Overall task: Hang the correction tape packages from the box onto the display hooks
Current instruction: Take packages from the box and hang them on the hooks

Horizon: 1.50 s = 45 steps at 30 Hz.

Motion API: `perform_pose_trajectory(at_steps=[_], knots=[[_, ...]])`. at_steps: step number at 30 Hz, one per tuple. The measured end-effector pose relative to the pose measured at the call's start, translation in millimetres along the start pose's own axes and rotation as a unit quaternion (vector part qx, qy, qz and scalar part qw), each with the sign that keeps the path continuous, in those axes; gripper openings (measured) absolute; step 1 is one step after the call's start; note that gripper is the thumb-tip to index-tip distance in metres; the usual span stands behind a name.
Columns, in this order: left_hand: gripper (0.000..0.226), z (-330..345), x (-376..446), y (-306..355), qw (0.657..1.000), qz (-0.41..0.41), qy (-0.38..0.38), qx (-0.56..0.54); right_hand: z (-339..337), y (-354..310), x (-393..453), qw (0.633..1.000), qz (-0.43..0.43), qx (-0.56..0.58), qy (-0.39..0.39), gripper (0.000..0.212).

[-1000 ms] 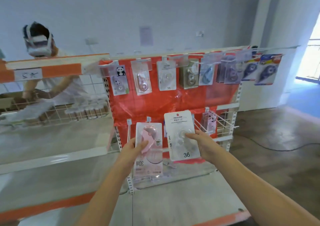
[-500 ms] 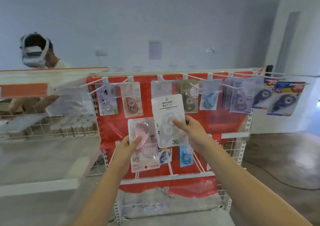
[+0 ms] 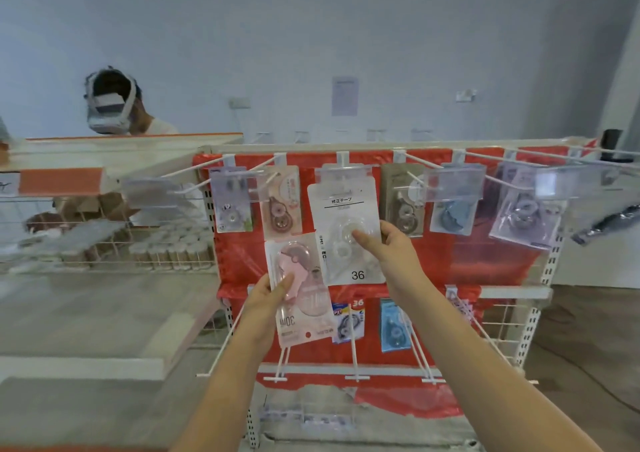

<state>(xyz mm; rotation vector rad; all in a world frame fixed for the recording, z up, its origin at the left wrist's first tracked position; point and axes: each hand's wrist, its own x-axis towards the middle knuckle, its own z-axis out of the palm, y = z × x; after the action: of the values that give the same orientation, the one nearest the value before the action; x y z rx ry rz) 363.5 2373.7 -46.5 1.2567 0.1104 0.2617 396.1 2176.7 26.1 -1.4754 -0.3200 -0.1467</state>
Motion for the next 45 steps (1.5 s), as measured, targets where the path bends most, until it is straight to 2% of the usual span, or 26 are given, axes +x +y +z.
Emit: perform_pose_trajectory(at_steps=[8,13,19,24,27,32,34,37,38,42,45], knots=[[0.034,-5.7,18.8,-0.8,1.0,0.001,-0.002,0.006,-7.8,-8.3,-12.5,0.999,-0.016,-0.027,0.014,0.022],[0.043,-10.0,24.5,-0.4,0.999,0.008,-0.029,0.015,-5.9,-11.2,-10.4,0.999,0.0,-0.044,0.027,0.026],[0.019,-7.7,32.1,5.6,0.998,0.018,-0.051,0.017,-1.6,3.5,28.6,0.996,0.05,-0.062,0.043,0.031],[0.036,-16.0,32.0,11.1,0.998,0.021,-0.062,0.025,3.6,13.1,79.3,0.99,0.088,-0.084,0.074,0.044],[0.043,-23.1,31.7,13.3,0.997,0.026,-0.064,0.026,7.4,16.5,106.5,0.988,0.109,-0.073,0.088,0.038],[0.029,-28.1,29.9,15.7,0.998,0.031,-0.055,0.026,16.8,21.2,140.5,0.982,0.143,-0.051,0.112,0.051],[0.03,-29.8,27.9,16.7,0.997,0.028,-0.06,0.032,18.8,25.6,143.4,0.981,0.157,-0.042,0.106,0.048],[0.029,-33.5,25.5,15.3,0.997,0.021,-0.067,0.039,17.5,37.9,131.3,0.974,0.21,-0.031,0.075,0.066],[0.029,-34.4,24.8,14.6,0.997,0.017,-0.066,0.041,19.1,40.8,121.1,0.974,0.216,-0.027,0.058,0.066],[0.031,-37.6,22.2,9.5,0.995,-0.006,-0.071,0.064,26.0,52.1,73.3,0.966,0.254,-0.005,-0.044,0.044],[0.038,-39.5,21.2,4.8,0.992,-0.027,-0.096,0.082,31.3,52.1,51.1,0.957,0.252,-0.037,-0.141,0.043]])
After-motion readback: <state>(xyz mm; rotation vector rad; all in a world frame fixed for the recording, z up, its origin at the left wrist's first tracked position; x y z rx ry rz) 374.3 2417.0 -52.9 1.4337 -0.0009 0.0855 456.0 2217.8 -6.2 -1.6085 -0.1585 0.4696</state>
